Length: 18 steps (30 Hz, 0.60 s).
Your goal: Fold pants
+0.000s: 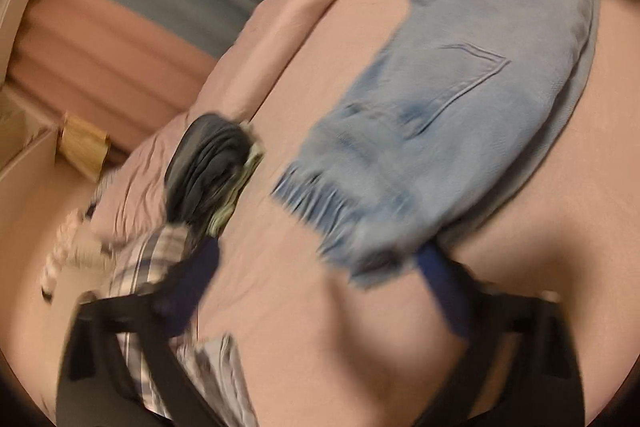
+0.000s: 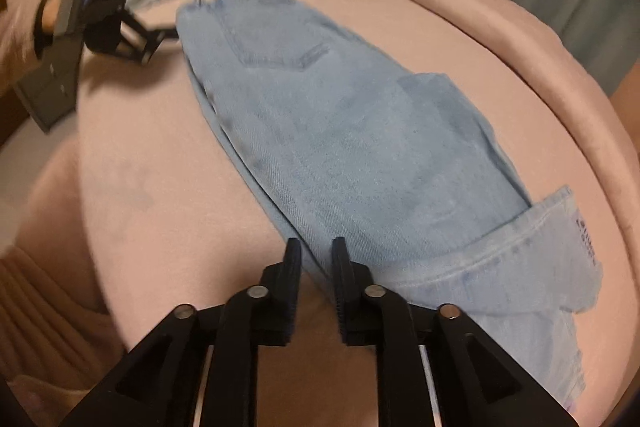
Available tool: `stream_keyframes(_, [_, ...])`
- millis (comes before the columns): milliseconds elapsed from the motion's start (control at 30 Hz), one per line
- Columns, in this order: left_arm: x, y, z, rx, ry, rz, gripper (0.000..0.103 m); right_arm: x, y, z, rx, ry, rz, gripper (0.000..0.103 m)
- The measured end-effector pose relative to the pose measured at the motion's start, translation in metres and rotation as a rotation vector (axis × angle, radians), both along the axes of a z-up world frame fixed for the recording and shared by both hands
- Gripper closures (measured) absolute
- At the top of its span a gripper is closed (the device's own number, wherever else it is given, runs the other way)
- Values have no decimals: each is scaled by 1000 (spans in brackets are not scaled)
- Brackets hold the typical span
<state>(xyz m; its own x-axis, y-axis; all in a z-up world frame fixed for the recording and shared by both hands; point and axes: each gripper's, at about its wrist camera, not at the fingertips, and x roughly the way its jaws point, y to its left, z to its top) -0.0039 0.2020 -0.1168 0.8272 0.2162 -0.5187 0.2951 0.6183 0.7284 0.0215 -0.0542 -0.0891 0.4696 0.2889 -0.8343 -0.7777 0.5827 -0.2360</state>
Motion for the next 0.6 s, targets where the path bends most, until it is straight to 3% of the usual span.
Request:
stream_keyframes(33, [-4,10,8,-40,6,28,0,-1,-5,6,46,20,-6,71])
stream_keyframes(100, [-7,24,14,-94,6,96,0,-2,-14,20,158,45,-20,63])
stream_keyframes(200, [-10,37,25,-246,6,192,1,7,-20,28,250,59,-63,63])
stream_keyframes(333, [-5,16,47,-463,-51,167,1,26,-11,19,255,27,-136,63])
stream_keyframes(467, [9,-21,51,-668,-62,101,0,29,2,-11,186,94,-170,63])
stream_keyframes(500, [17,-32,43,-672,-47,102,0,31,1,-20,169,112,-188,63])
stream_keyframes(600, [46,-63,-9,-489,96,178,0,30,-5,-21,221,105,-197,63])
